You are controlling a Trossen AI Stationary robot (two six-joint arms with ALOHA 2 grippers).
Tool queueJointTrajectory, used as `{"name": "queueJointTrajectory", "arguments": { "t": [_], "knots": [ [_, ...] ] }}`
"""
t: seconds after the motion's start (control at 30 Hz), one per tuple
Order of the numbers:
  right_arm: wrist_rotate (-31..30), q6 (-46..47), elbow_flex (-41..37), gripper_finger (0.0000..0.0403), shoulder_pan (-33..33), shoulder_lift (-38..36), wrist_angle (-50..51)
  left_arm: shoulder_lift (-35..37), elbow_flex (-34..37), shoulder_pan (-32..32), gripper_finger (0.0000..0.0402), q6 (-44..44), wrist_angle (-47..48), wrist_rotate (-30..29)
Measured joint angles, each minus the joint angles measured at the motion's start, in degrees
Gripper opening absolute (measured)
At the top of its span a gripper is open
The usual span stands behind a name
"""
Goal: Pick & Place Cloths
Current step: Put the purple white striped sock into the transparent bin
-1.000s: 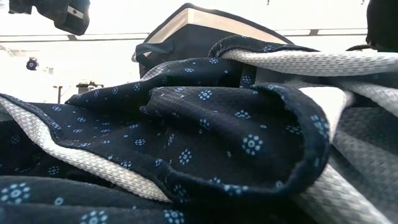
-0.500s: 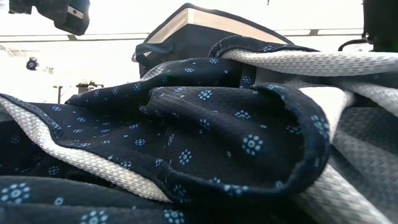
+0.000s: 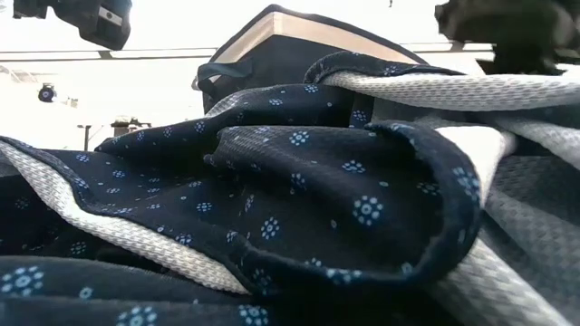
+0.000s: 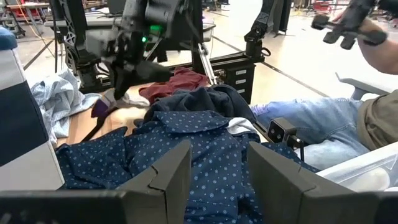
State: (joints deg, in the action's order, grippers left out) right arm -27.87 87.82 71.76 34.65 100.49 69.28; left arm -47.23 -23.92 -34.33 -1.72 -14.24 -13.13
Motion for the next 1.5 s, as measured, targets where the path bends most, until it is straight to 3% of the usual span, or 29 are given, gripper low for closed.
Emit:
{"name": "queueJointTrajectory", "arguments": {
  "t": [0.2, 0.43, 0.9, 1.07, 1.2, 1.3, 1.5],
  "knots": [
    [-9.6, -8.0, 8.2, 0.0011, 0.4, 0.0, -2.5, 0.0, 0.0, 0.0, 0.0163, 0.1, -0.9, 0.0],
    [-18.8, -23.9, 13.6, 0.0011, 1.2, 0.0, -15.4, 0.0, 0.0, 0.0, 0.0163, -0.1, -1.5, 0.0],
    [-20.1, -62.3, 13.2, 0.0010, 1.2, 0.0, -55.2, -3.1, 0.0, 0.0, 0.0170, 0.3, -10.0, 0.0],
    [-19.8, -66.8, 12.8, 0.0010, 1.0, 0.0, -59.4, -9.3, 0.0, 0.0, 0.0210, 2.5, -20.3, -0.7],
    [-19.7, -67.2, 12.1, 0.0011, 0.9, 0.0, -61.2, -13.3, 0.0, 0.1, 0.0259, 2.9, -28.3, -6.3],
    [-19.6, -68.0, 11.7, 0.0011, 1.0, 0.0, -62.7, -16.1, -0.1, 0.5, 0.0289, 3.6, -33.9, -7.1],
    [-18.2, -68.6, 11.6, 0.0010, 0.8, 0.6, -64.6, -21.1, -4.2, 0.9, 0.0311, 3.6, -35.6, -6.9]
  ]
}}
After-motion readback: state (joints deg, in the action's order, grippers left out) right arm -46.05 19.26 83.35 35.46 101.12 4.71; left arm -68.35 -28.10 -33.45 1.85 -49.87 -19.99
